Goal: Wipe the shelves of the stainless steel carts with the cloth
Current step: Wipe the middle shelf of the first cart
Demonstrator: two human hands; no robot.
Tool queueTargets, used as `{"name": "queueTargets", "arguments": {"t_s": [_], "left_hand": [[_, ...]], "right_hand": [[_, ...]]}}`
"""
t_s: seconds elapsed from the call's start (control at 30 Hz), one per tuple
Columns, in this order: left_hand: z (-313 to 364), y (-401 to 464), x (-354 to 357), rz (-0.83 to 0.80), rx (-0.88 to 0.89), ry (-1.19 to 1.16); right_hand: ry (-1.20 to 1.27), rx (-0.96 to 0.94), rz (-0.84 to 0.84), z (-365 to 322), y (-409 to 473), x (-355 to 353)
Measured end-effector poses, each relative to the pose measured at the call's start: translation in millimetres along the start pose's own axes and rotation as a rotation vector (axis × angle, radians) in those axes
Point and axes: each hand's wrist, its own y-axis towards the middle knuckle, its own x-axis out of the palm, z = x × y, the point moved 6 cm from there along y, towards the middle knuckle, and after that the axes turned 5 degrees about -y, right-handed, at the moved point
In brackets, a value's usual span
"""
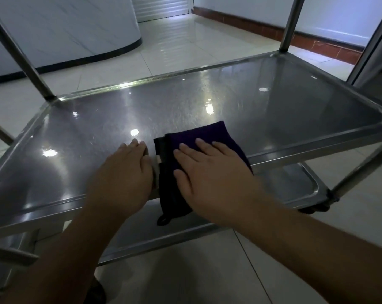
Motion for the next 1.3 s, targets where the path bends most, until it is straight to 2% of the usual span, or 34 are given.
{"name": "queueTargets", "arguments": {"t_s": [0.13,0.2,0.37,0.47,0.53,0.57,0.63,0.67,0.83,0.97,1.03,1.17,1.3], "left_hand": [[-1,-2,-3,0.031,0.027,0.019],[-3,-3,-4,0.053,0.048,0.019],[-5,-5,-4,0.08,0.043,0.032],[-3,-5,-5,0.076,0.042,0.023],[-1,-6,-6,0.084,0.035,0.02],[-1,-6,-6,0.083,0.03,0.021],[0,-5,-5,0.078,0.022,0.021],[0,-5,-5,0.077,0.02,0.023],[0,-3,-3,0.053,0.017,0.032],[1,-5,-4,0.066,0.005,0.011],[0,-5,-4,0.064,0.005,0.01],[-4,-4,-3,0.057,0.015,0.017],[-4,-6,-4,0.064,0.007,0.006]], "right_hand": [[-0.016,-0.021,-0.092,24,2,-6],[-0.028,0.049,-0.15,63,-4,-11],[-0.106,0.374,-0.338,228,-21,-26],[-0.448,0.474,-0.463,326,-32,-35],[-0.565,0.511,-0.478,360,-30,-38],[-0.497,0.576,-0.437,367,-27,-39],[-0.232,0.696,-0.318,364,-18,-40],[-0.177,0.666,-0.303,348,-11,-37],[-0.106,0.235,-0.32,219,41,-7],[-0.014,-0.027,-0.266,95,89,15],[0.011,-0.112,-0.261,61,105,25],[0.032,-0.088,-0.239,67,112,29],[-0.018,0.158,-0.186,157,110,17]]}}
